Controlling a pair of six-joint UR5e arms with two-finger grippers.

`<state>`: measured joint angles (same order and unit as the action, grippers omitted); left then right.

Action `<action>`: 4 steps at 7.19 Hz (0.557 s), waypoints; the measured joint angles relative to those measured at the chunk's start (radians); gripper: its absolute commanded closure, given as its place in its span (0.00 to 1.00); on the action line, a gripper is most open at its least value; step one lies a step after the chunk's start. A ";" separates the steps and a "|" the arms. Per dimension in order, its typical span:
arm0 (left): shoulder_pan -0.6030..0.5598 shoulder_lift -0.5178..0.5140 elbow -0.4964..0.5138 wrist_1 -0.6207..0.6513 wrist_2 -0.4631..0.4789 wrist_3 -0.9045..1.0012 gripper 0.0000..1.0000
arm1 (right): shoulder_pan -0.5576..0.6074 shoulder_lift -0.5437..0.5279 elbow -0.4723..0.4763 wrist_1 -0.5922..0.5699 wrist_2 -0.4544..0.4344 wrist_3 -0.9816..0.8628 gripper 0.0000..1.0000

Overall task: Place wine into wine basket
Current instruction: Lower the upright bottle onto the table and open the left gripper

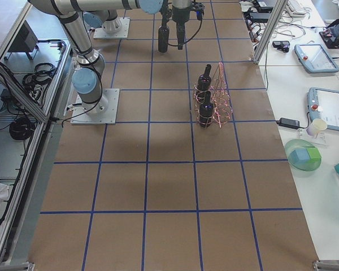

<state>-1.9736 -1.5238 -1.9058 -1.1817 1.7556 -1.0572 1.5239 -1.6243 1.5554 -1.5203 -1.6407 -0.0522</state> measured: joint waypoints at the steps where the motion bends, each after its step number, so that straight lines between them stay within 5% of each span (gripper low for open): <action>1: 0.000 0.000 0.000 -0.001 -0.012 -0.006 1.00 | -0.001 0.004 0.000 0.000 0.000 0.000 0.00; 4: -0.001 -0.003 -0.001 -0.002 -0.007 -0.010 1.00 | -0.003 0.012 0.002 -0.003 -0.002 -0.028 0.00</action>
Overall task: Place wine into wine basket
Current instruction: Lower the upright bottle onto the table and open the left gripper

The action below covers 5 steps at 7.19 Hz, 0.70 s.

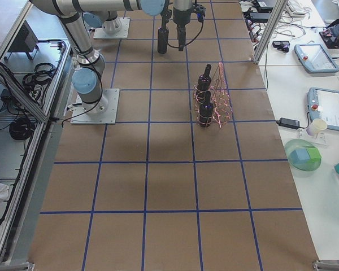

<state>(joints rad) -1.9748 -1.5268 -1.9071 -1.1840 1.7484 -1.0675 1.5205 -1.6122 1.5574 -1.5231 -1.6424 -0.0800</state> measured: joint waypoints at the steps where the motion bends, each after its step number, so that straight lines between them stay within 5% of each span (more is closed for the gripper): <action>1: -0.003 -0.002 -0.001 -0.001 0.000 -0.001 1.00 | 0.000 0.000 0.000 -0.003 0.000 -0.004 0.00; 5: -0.018 -0.011 -0.002 -0.004 0.004 0.003 1.00 | 0.000 0.000 0.000 -0.045 0.009 -0.003 0.00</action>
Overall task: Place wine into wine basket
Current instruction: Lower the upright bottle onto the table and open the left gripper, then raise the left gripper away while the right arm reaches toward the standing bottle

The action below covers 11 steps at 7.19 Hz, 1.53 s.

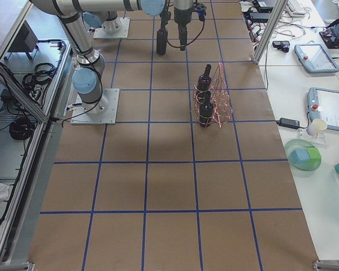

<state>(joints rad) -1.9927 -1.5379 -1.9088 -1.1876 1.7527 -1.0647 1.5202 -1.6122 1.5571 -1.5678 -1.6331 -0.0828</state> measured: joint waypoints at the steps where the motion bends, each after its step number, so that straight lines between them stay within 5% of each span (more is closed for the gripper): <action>1: 0.000 0.000 -0.004 -0.002 0.001 0.001 1.00 | 0.000 -0.001 0.000 -0.023 0.002 0.004 0.00; 2: 0.000 0.000 -0.009 -0.002 0.002 0.000 1.00 | 0.000 -0.001 0.000 -0.037 0.004 0.007 0.00; 3: 0.000 0.001 -0.012 -0.002 0.002 0.001 0.34 | 0.000 0.000 0.001 -0.042 0.004 0.007 0.00; 4: 0.000 0.000 -0.014 -0.004 0.002 0.002 0.24 | 0.000 0.000 0.002 -0.044 0.002 0.003 0.00; 7: 0.002 0.000 -0.007 -0.013 -0.003 0.016 0.01 | 0.000 0.020 0.003 -0.046 -0.005 0.003 0.00; 11: 0.077 0.006 0.107 -0.028 -0.089 0.134 0.00 | -0.016 0.055 0.003 -0.070 0.008 0.005 0.00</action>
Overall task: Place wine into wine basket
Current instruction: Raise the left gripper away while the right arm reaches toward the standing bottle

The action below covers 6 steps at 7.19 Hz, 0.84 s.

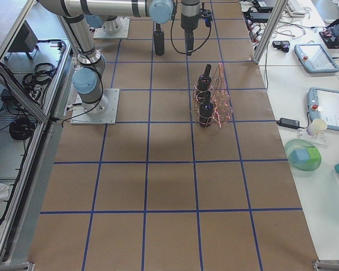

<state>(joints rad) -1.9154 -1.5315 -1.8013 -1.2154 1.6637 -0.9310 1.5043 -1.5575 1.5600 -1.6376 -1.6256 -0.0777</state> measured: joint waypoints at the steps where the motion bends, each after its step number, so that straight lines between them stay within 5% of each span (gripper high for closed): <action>1: 0.047 0.007 0.030 -0.033 -0.041 0.062 0.00 | -0.002 0.001 0.000 -0.009 0.003 0.004 0.00; 6: 0.394 0.020 0.244 -0.465 -0.162 0.732 0.00 | 0.016 -0.033 0.000 0.010 0.006 0.013 0.00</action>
<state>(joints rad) -1.5211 -1.5111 -1.5575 -1.6807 1.5016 -0.1990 1.5203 -1.5905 1.5605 -1.6279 -1.6192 -0.0645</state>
